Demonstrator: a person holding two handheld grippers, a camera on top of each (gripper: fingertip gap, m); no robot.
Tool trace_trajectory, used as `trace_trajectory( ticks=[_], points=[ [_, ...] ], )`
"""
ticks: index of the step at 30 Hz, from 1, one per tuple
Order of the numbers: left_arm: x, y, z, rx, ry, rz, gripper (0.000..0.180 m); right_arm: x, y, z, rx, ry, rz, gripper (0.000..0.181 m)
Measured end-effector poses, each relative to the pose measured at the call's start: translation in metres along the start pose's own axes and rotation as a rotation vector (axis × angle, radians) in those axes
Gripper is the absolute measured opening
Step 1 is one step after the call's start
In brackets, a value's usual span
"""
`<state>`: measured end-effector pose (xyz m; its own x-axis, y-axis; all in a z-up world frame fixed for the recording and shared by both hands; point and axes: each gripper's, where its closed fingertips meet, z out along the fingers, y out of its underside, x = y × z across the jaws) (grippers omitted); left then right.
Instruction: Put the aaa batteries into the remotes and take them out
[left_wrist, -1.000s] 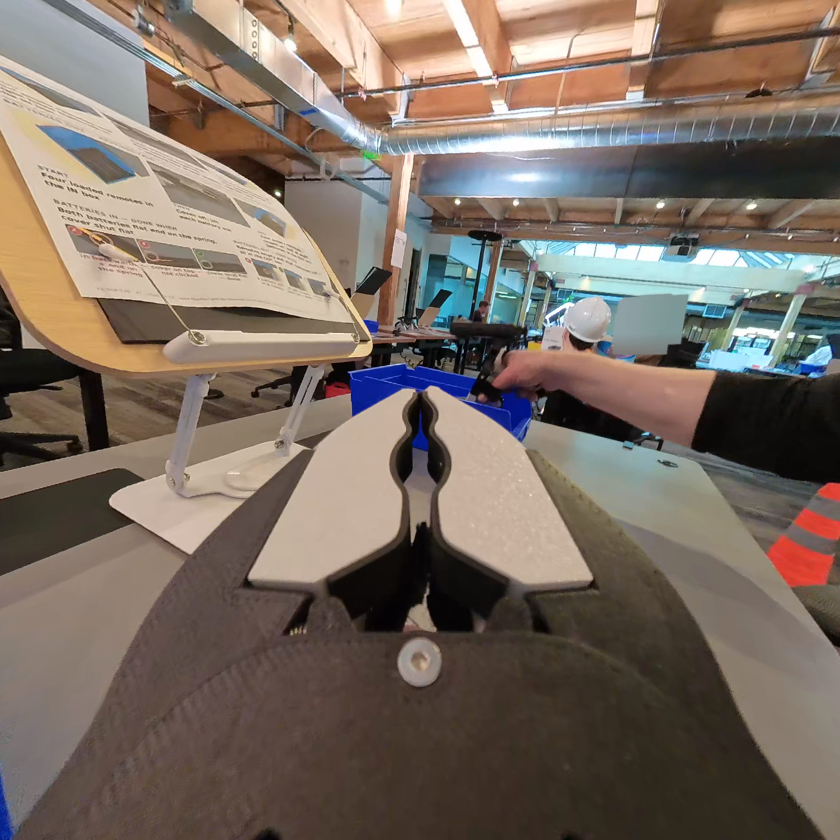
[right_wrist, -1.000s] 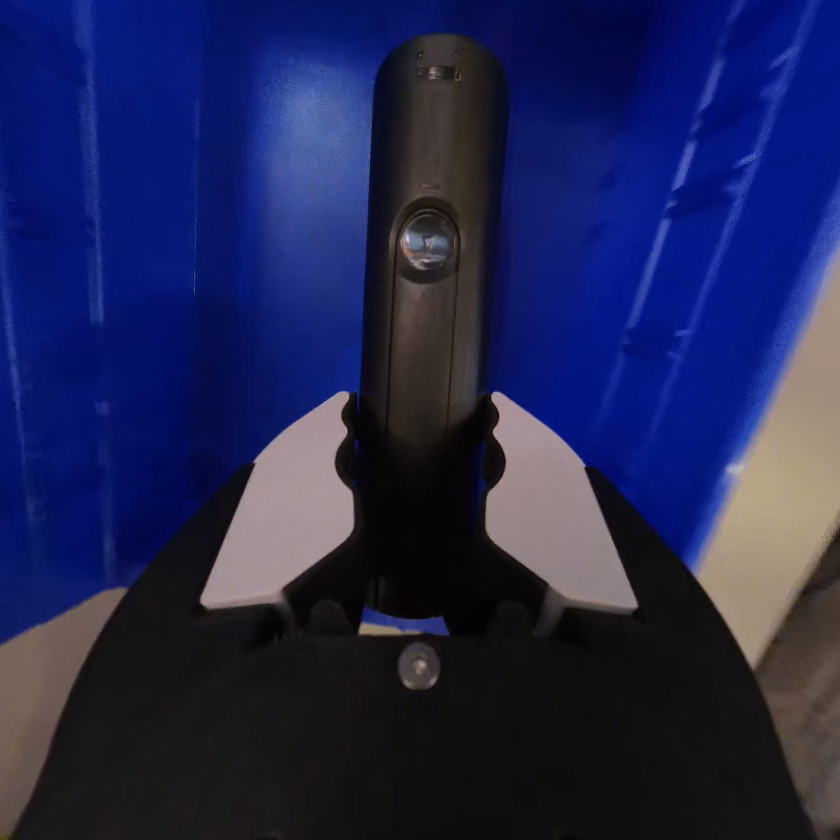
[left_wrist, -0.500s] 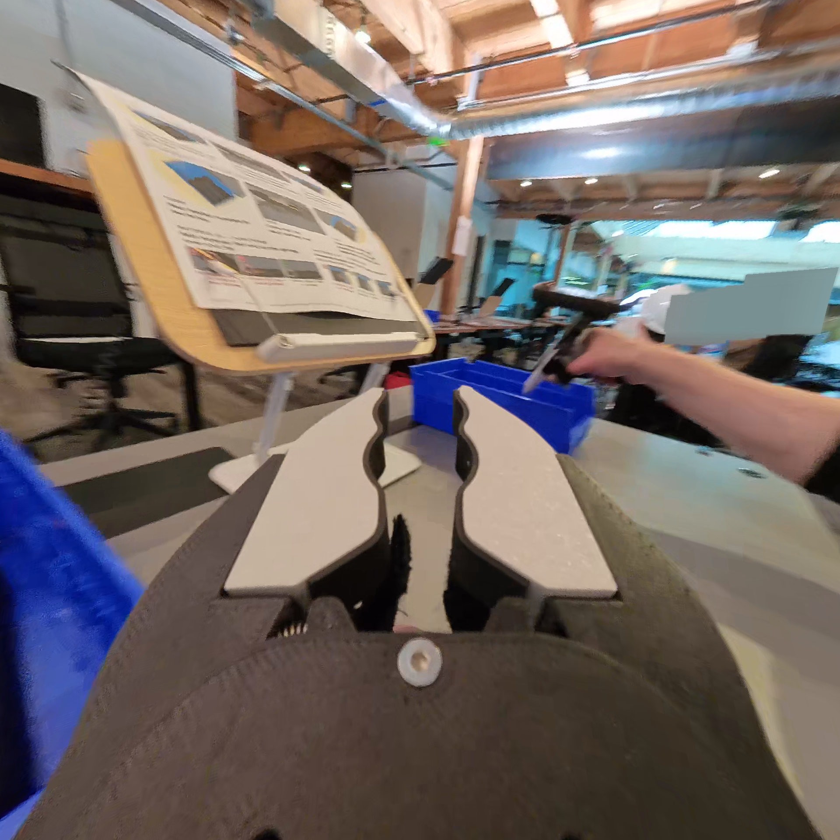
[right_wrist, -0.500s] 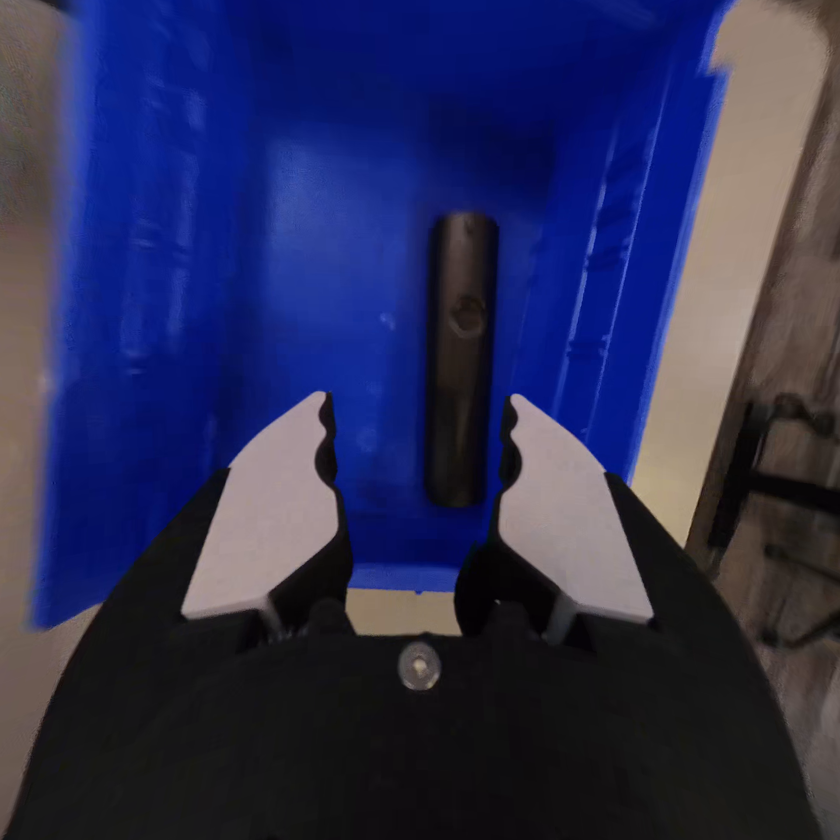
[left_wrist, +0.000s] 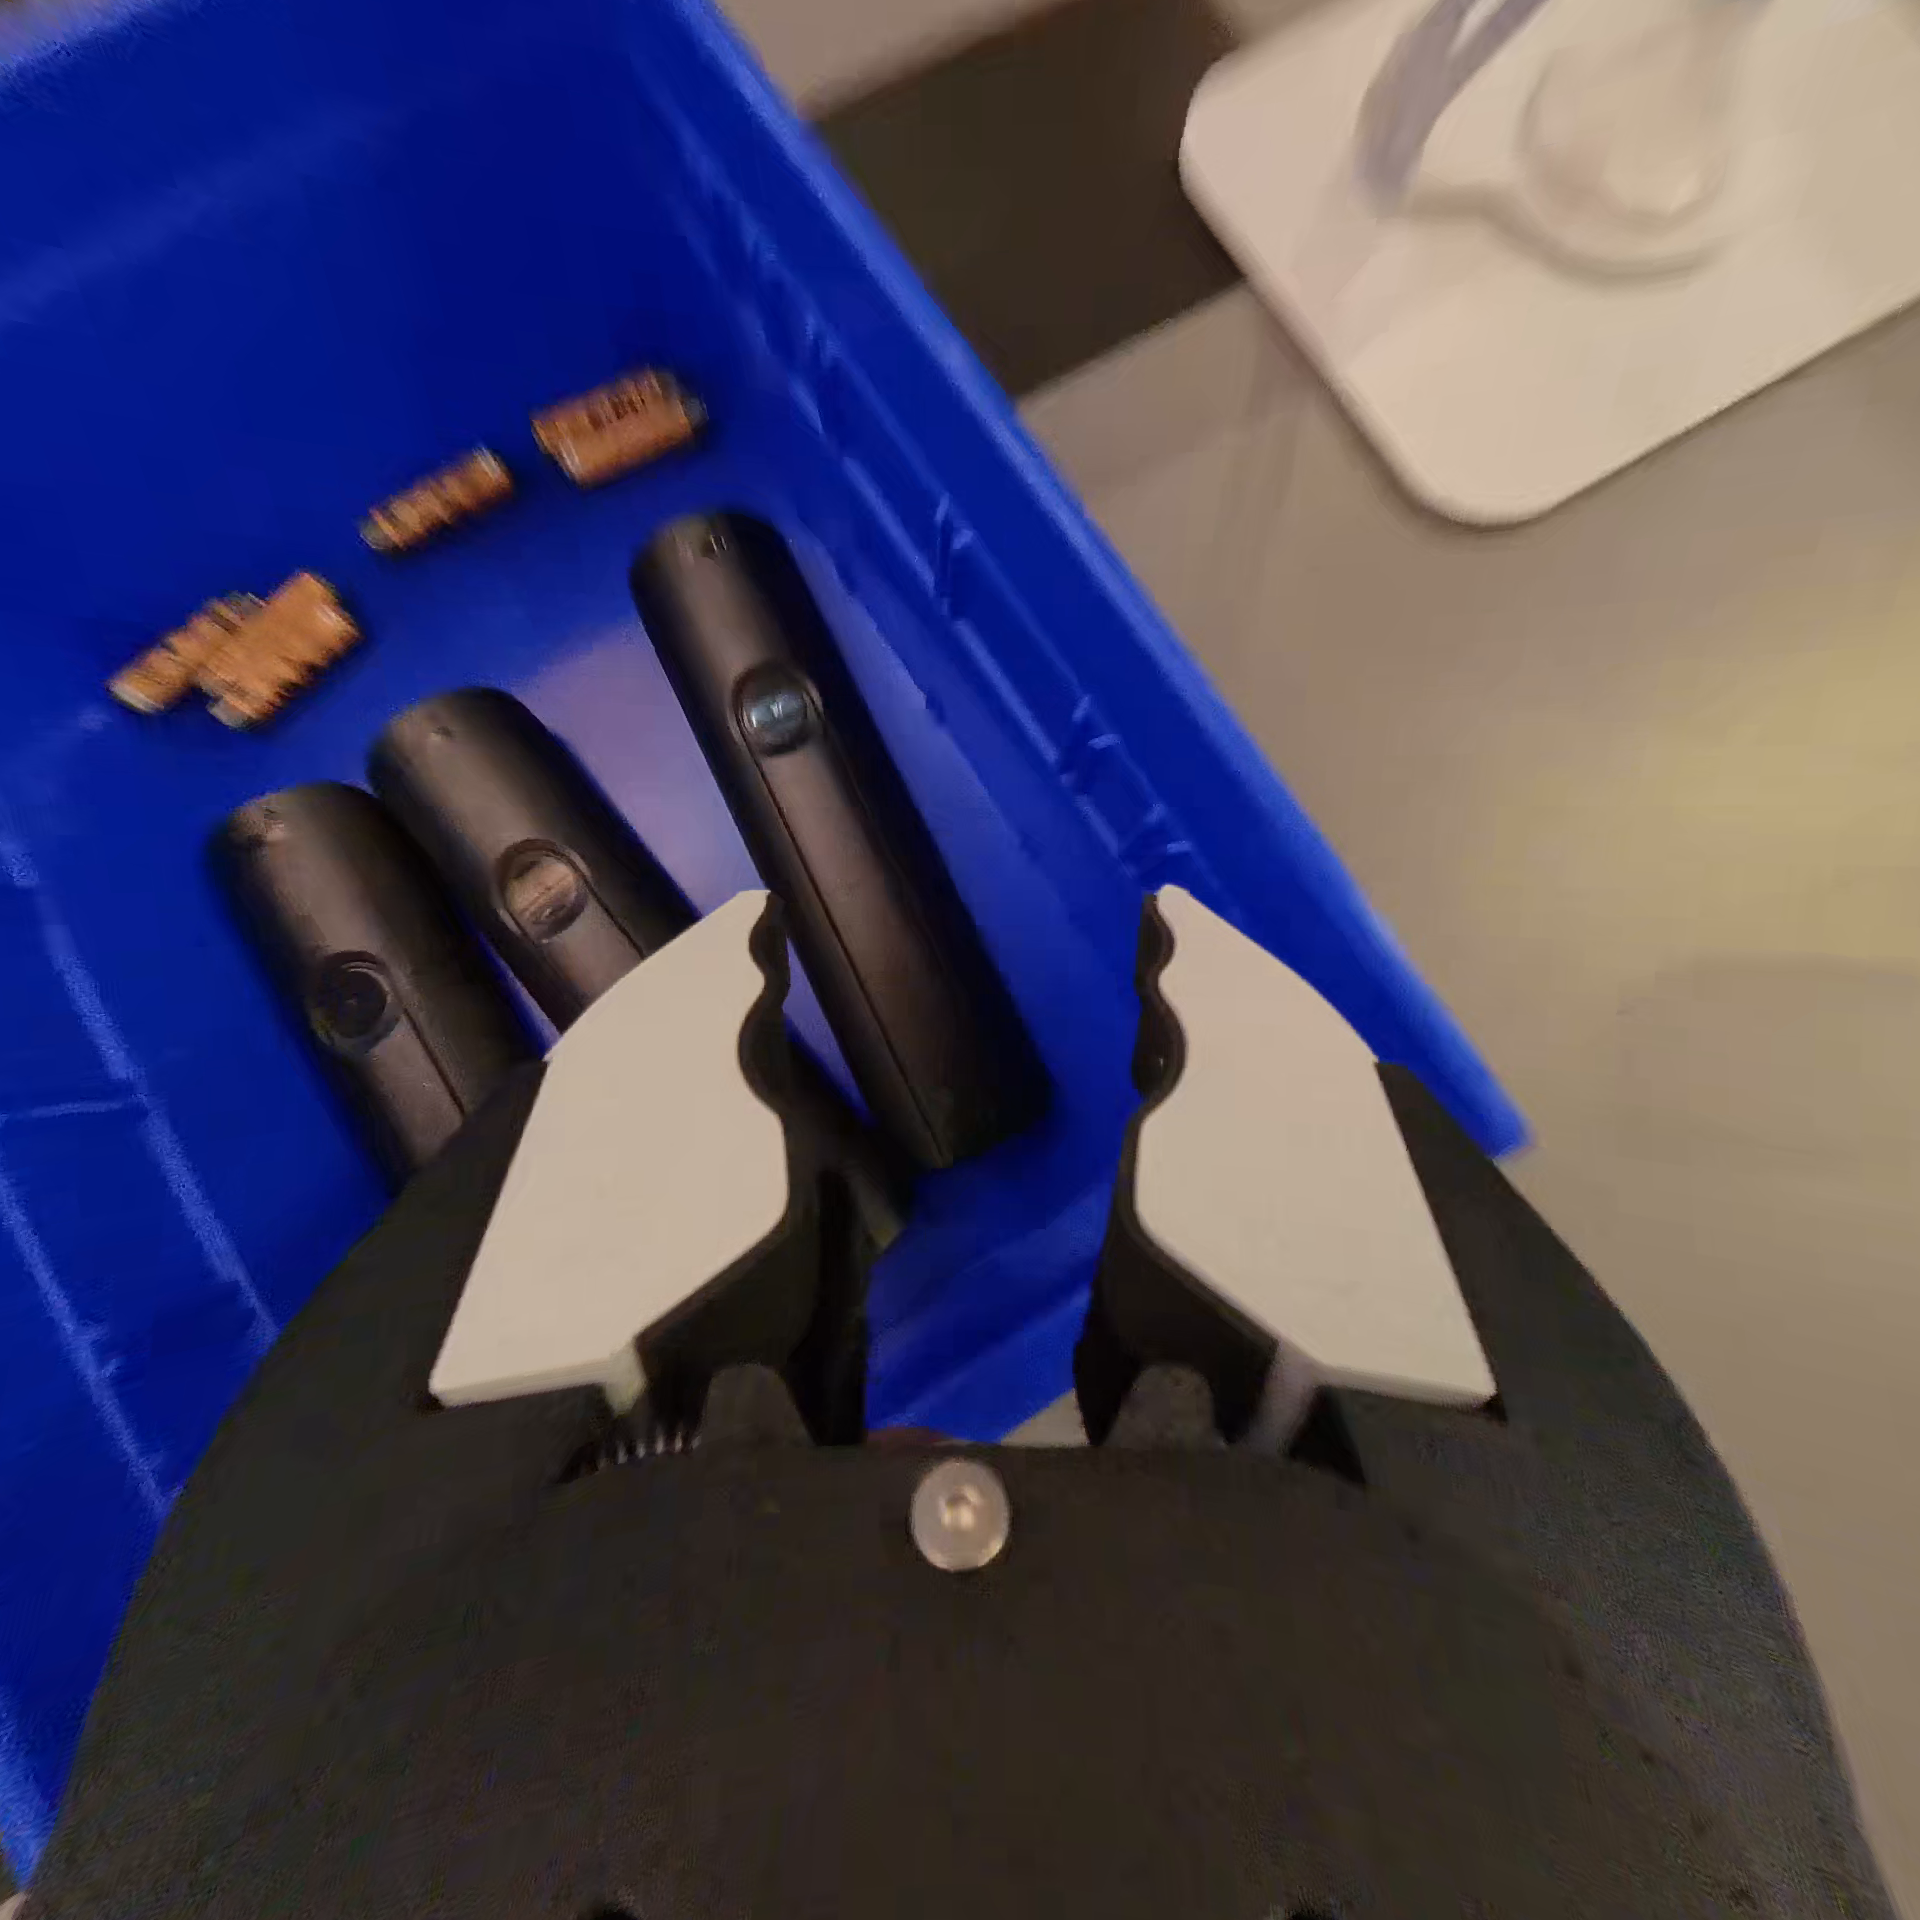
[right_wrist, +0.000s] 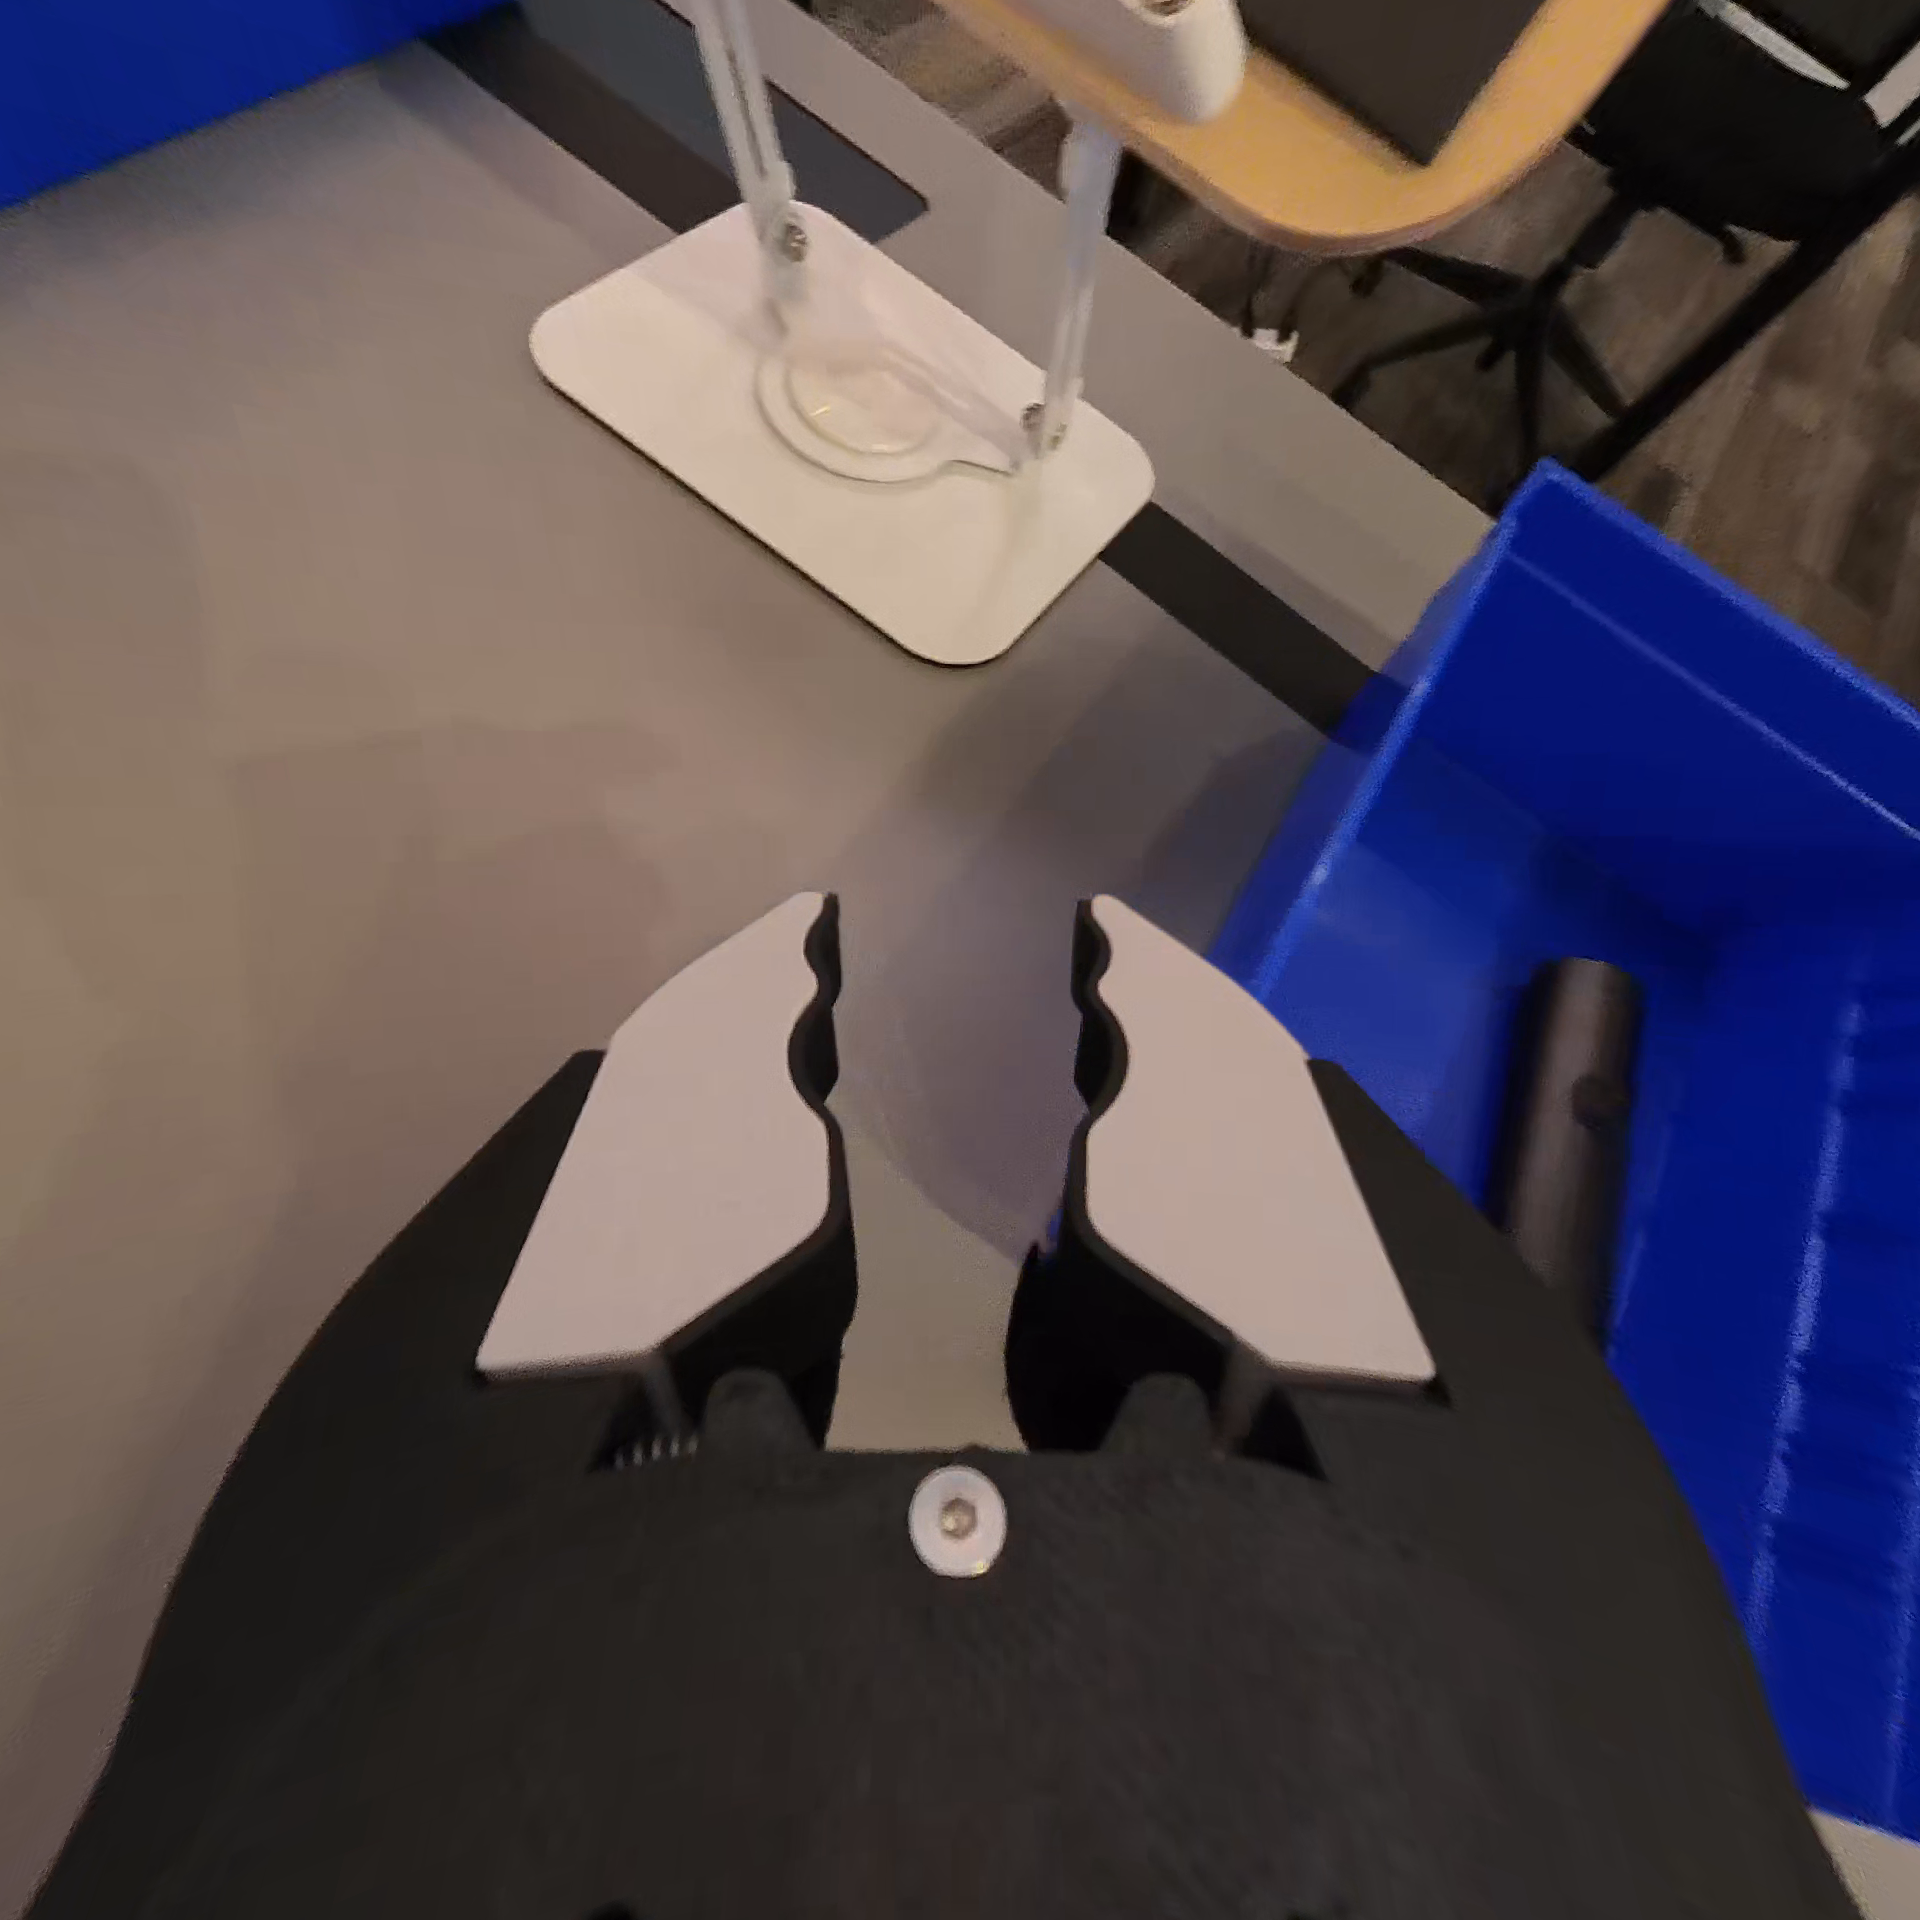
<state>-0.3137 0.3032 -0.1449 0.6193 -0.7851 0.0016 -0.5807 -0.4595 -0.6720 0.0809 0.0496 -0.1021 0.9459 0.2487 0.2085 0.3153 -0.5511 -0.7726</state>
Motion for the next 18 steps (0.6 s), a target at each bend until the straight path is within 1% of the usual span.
trace_trajectory(
  ticks=[1,4,8,9,10,13,18],
  points=[
    [-0.004,0.006,0.012,-0.084,-0.007,0.008,0.065,-0.004,0.001,0.002,0.009,0.001,-0.013,0.042],
    [-0.013,0.021,0.036,-0.272,-0.046,0.032,0.066,-0.016,0.006,0.007,0.018,-0.039,-0.009,0.042],
    [-0.018,0.044,0.061,-0.442,-0.042,0.015,0.065,-0.026,0.011,0.011,0.035,-0.078,-0.01,0.041],
    [-0.021,0.045,0.064,-0.451,-0.041,0.002,0.057,-0.027,0.012,0.012,0.039,-0.078,-0.015,0.041],
    [-0.022,0.044,0.065,-0.45,-0.033,-0.012,0.055,-0.028,0.013,0.012,0.041,-0.083,-0.018,0.042],
    [-0.024,0.041,0.066,-0.424,-0.037,0.012,0.053,-0.034,0.013,0.013,0.059,-0.119,-0.008,0.042],
    [-0.039,0.032,0.055,-0.324,-0.147,0.046,0.051,-0.048,0.005,0.011,0.088,-0.17,-0.022,0.042]
  ],
)
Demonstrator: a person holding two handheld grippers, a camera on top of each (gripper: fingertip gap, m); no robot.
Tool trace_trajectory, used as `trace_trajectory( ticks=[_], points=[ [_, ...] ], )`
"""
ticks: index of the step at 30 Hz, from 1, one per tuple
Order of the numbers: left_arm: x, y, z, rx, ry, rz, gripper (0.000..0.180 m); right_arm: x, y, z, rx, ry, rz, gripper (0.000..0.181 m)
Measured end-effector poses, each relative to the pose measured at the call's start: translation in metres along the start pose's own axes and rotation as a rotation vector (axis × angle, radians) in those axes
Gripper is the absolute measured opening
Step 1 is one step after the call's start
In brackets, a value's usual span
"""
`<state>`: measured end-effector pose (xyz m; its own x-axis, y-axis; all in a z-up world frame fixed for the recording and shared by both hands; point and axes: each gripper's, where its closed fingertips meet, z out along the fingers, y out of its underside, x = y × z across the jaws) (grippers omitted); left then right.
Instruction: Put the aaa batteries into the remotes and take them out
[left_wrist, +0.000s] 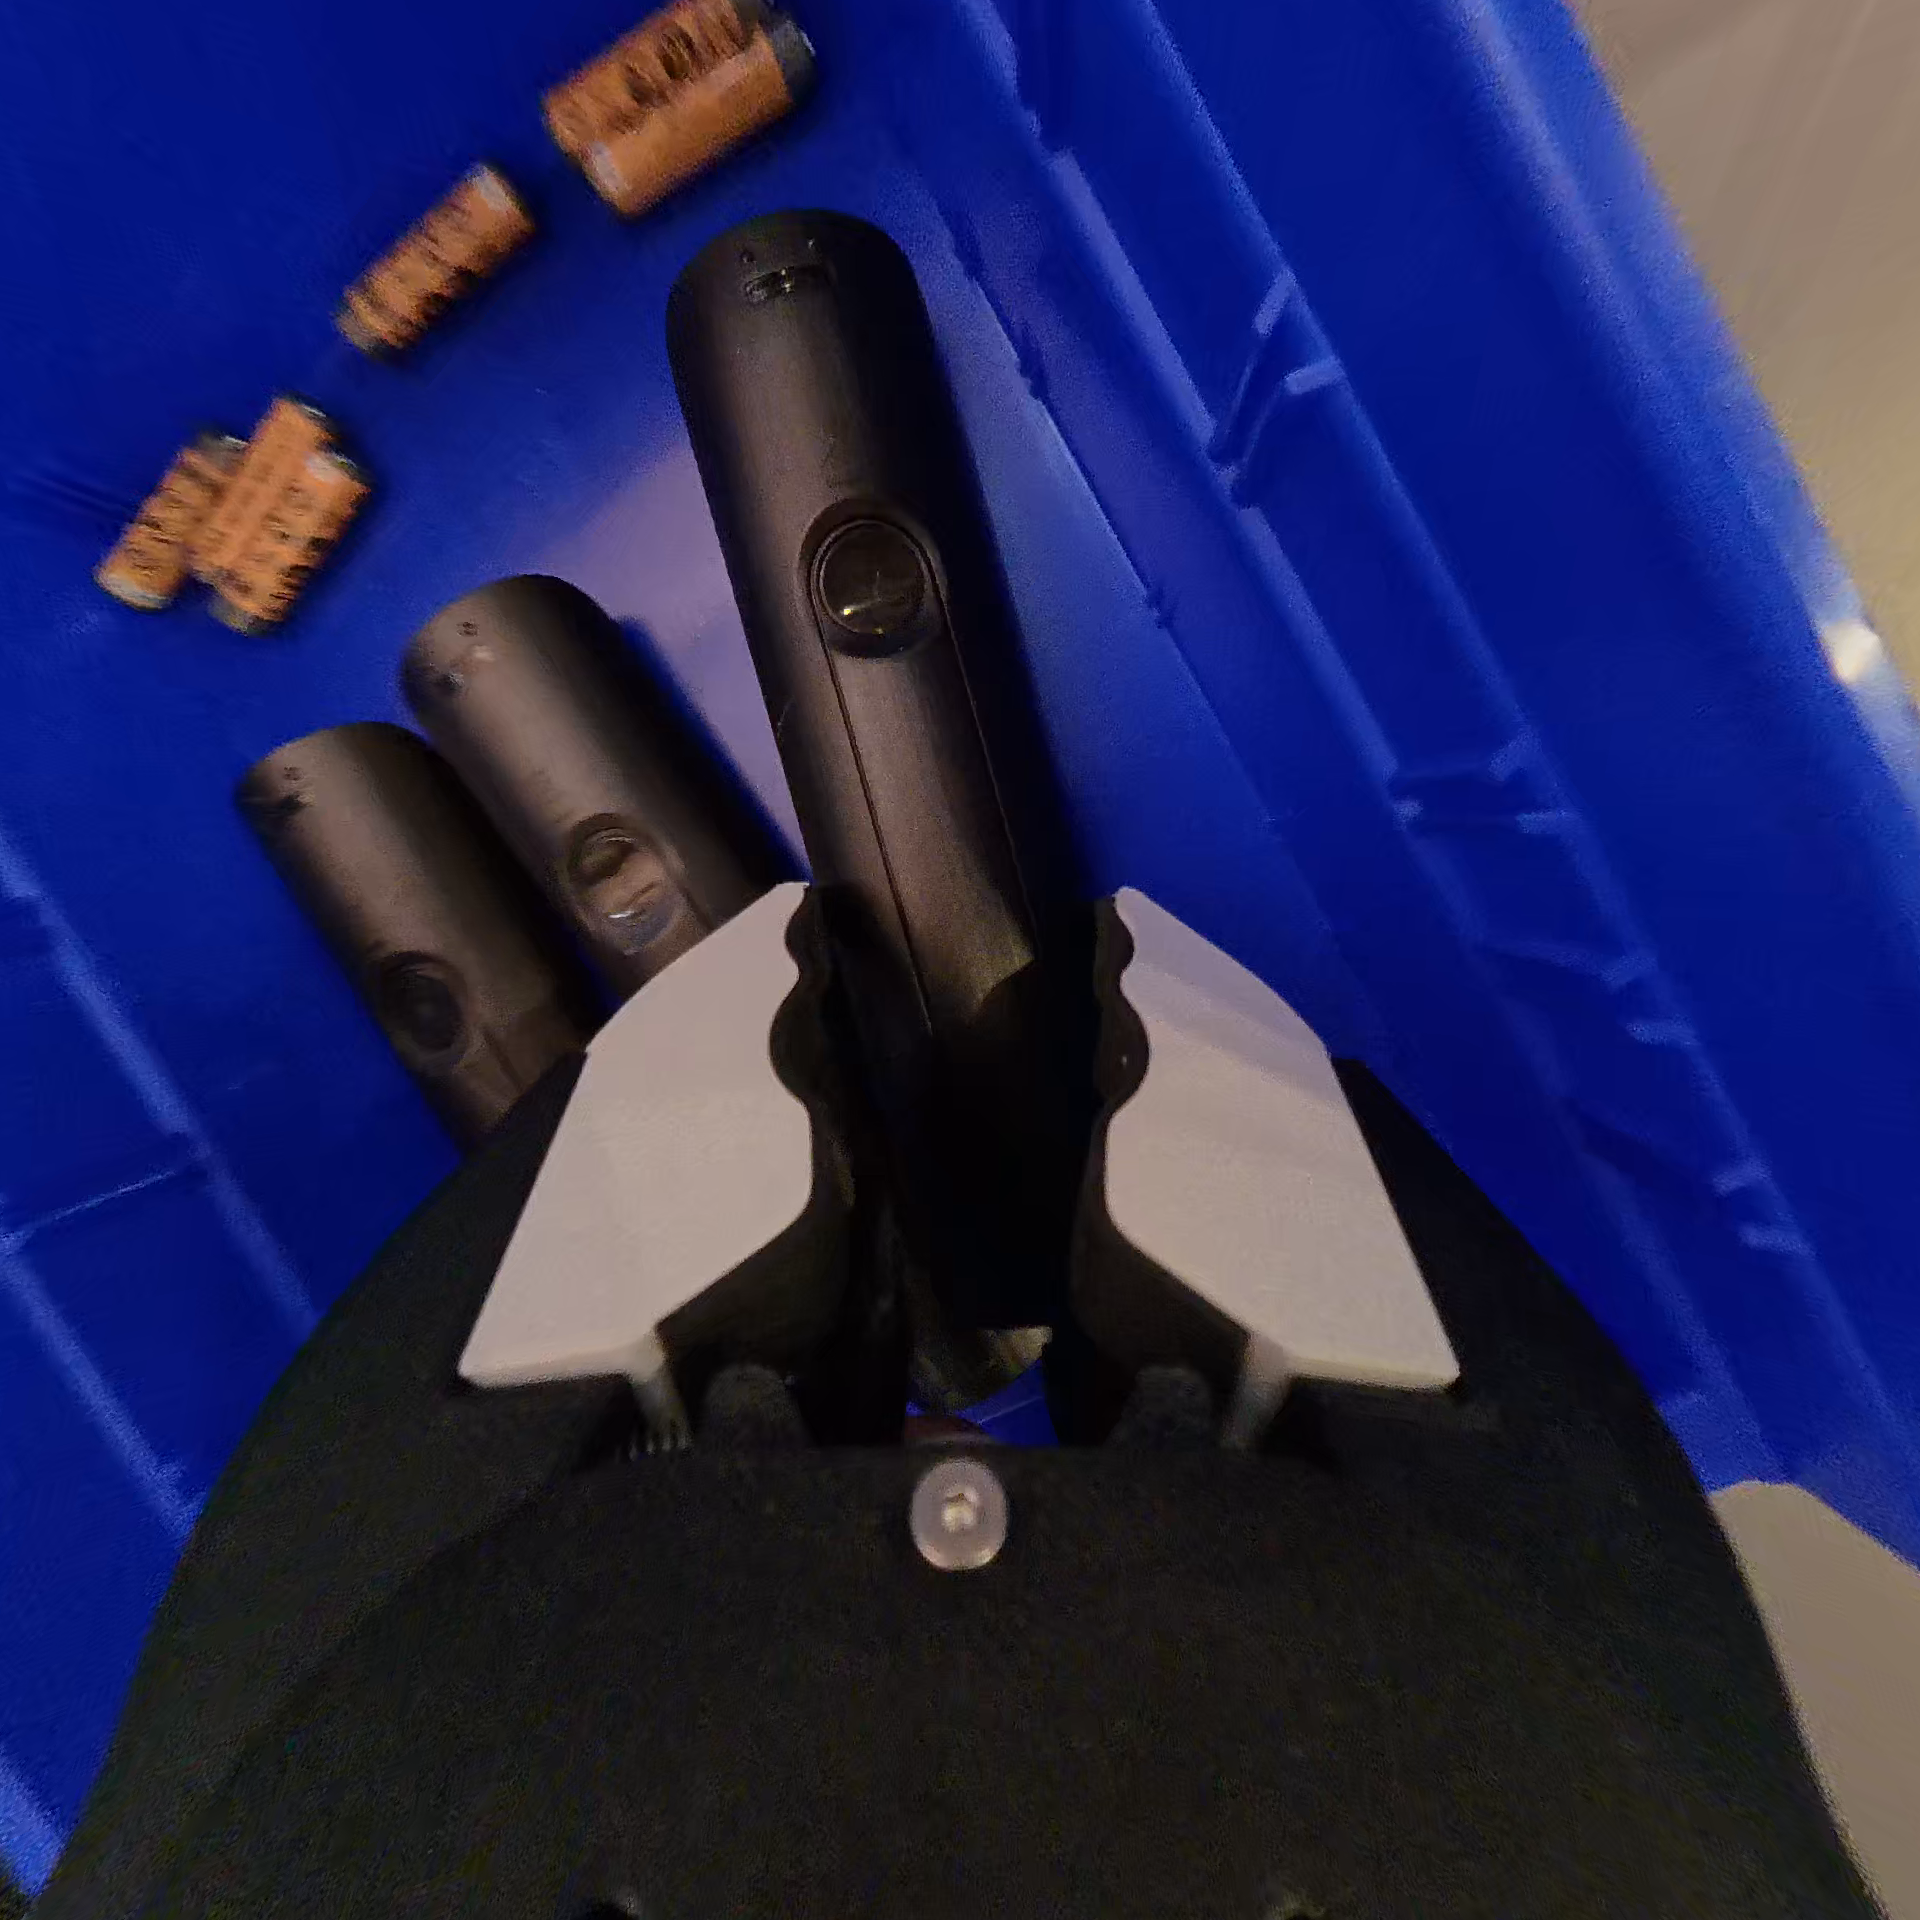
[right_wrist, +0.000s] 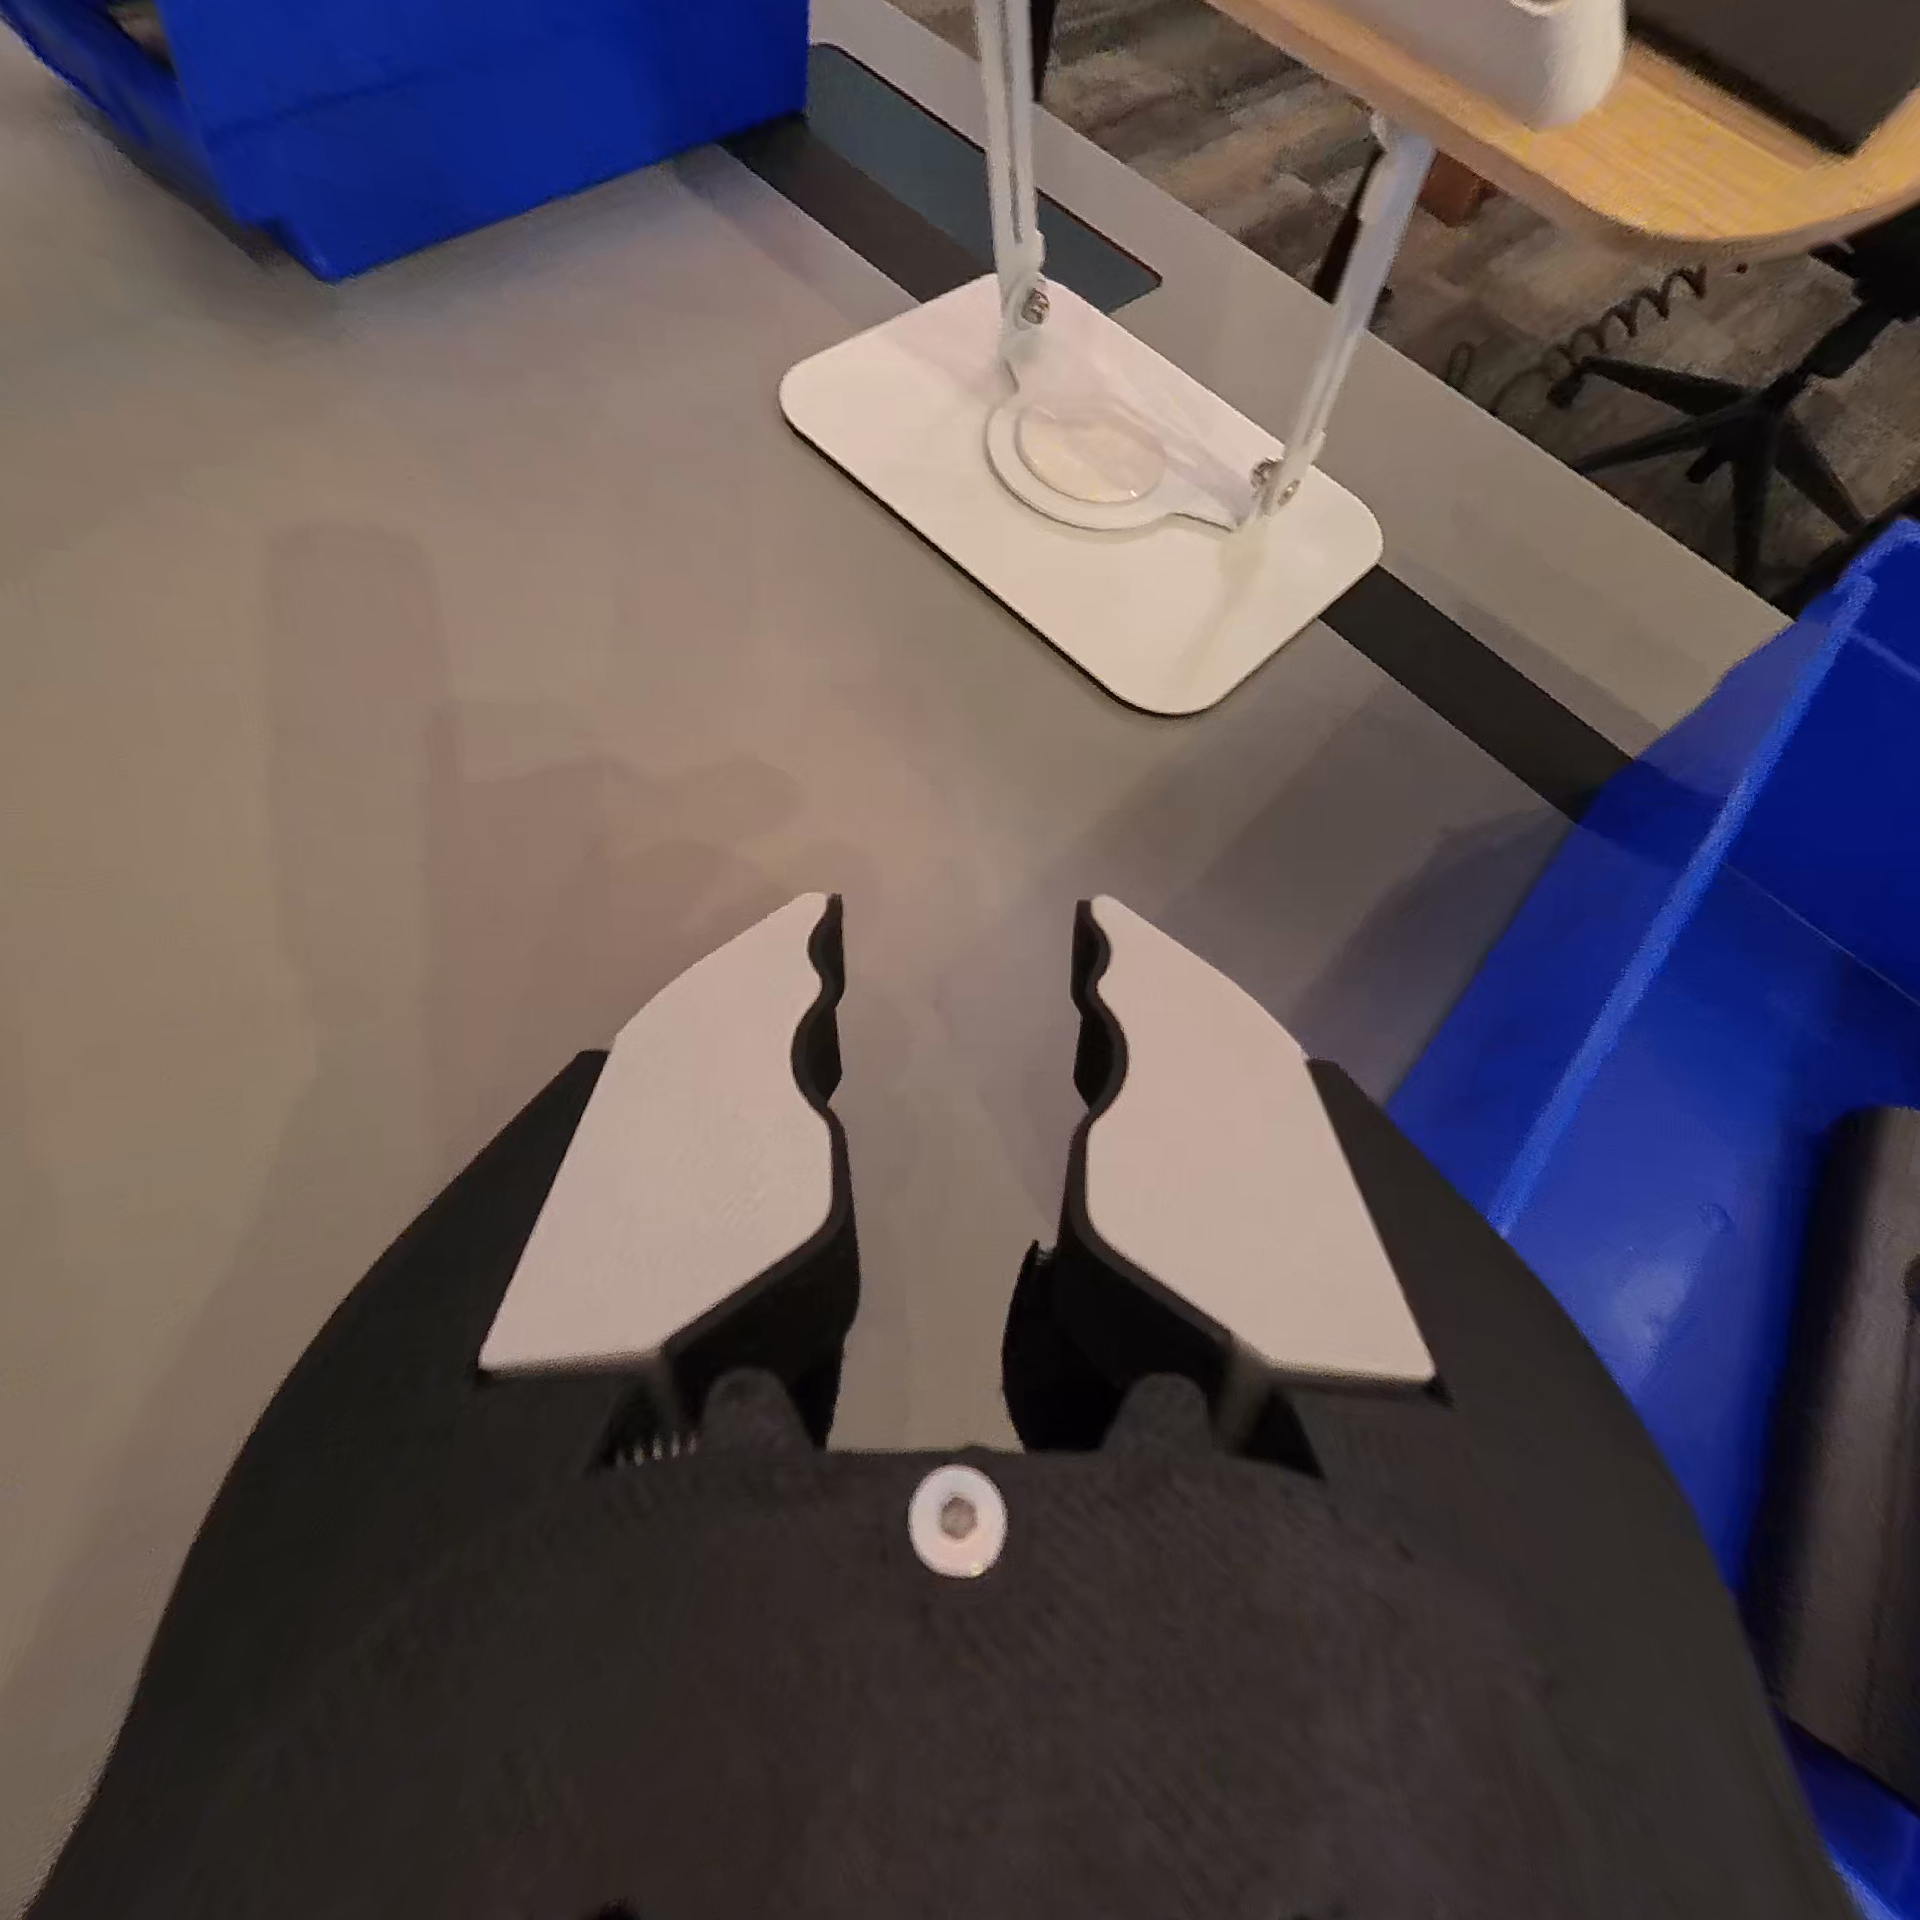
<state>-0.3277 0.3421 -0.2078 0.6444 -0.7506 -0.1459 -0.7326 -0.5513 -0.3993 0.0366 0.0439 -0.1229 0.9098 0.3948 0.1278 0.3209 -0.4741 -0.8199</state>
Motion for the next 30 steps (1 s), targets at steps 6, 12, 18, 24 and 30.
trace_trajectory(
  ticks=[6,12,18,24,30],
  points=[
    [-0.016,-0.01,-0.038,0.177,-0.078,-0.019,0.05,-0.032,-0.029,0.002,0.072,-0.097,-0.032,0.04],
    [0.0,-0.014,-0.108,0.445,-0.132,-0.023,0.05,-0.1,-0.109,0.007,0.316,-0.473,0.193,0.058],
    [0.104,-0.021,-0.188,0.736,-0.099,0.092,0.049,-0.158,-0.179,0.049,0.427,-0.784,0.341,0.062],
    [0.215,-0.023,-0.203,0.834,-0.057,0.234,0.05,-0.191,-0.209,0.075,0.46,-0.972,0.506,0.059],
    [0.252,-0.023,-0.206,0.906,0.003,0.28,0.048,-0.194,-0.193,0.06,0.415,-1.035,0.412,0.025]
  ],
)
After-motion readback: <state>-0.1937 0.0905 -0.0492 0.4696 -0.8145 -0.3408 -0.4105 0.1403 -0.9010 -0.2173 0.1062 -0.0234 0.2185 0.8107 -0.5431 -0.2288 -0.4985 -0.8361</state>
